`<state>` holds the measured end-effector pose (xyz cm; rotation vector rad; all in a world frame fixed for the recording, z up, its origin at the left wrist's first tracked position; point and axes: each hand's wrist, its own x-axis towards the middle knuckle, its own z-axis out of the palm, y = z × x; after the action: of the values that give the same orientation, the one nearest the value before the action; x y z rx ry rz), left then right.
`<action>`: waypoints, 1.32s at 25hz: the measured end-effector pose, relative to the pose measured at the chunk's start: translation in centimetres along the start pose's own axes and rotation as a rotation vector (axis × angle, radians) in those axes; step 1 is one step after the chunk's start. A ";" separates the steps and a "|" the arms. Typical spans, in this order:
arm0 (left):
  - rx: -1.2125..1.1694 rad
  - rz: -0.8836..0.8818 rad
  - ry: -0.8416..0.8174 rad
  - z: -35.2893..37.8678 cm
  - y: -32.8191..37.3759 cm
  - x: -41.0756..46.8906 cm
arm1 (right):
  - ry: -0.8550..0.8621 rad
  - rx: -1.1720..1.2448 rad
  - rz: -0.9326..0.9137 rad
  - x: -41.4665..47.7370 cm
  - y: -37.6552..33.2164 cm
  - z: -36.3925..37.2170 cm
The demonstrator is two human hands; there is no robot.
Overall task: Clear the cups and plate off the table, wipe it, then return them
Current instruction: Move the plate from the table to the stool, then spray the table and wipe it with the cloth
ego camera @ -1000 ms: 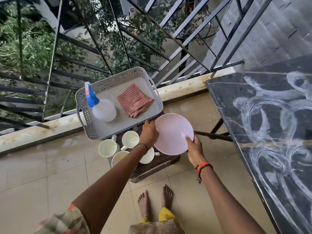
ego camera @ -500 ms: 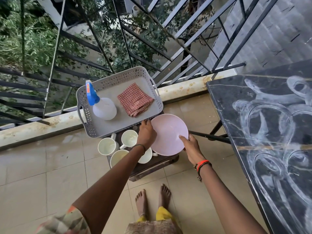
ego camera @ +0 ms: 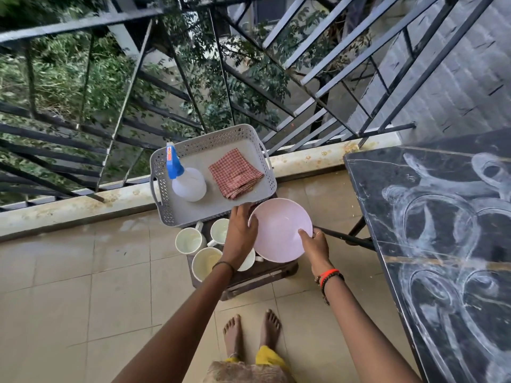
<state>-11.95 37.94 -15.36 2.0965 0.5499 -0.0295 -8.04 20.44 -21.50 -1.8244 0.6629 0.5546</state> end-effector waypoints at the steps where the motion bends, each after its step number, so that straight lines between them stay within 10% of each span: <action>1: -0.040 0.001 0.035 -0.5 0.1 -0.6 | 0.013 -0.023 0.000 -0.2 -0.7 -0.1; 8: -0.186 -0.020 0.348 -5.4 -1.3 -1.4 | 0.069 -0.316 -0.039 -0.8 -6.2 -0.4; 13: -0.168 -0.141 0.516 -9.2 -3.4 1.2 | 0.146 -0.329 -0.383 -1.3 -10.9 1.9; 26: -0.227 -0.108 0.372 -11.7 -8.1 10.9 | -0.168 -0.720 -0.443 5.7 -15.8 14.9; 33: -0.273 0.030 0.328 -12.3 -8.8 13.4 | -0.042 -0.952 -0.397 8.2 -14.6 18.8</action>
<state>-5.69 56.89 -18.52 1.8499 0.6764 0.3918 6.74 40.75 -22.94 -2.7241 -0.0573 0.6923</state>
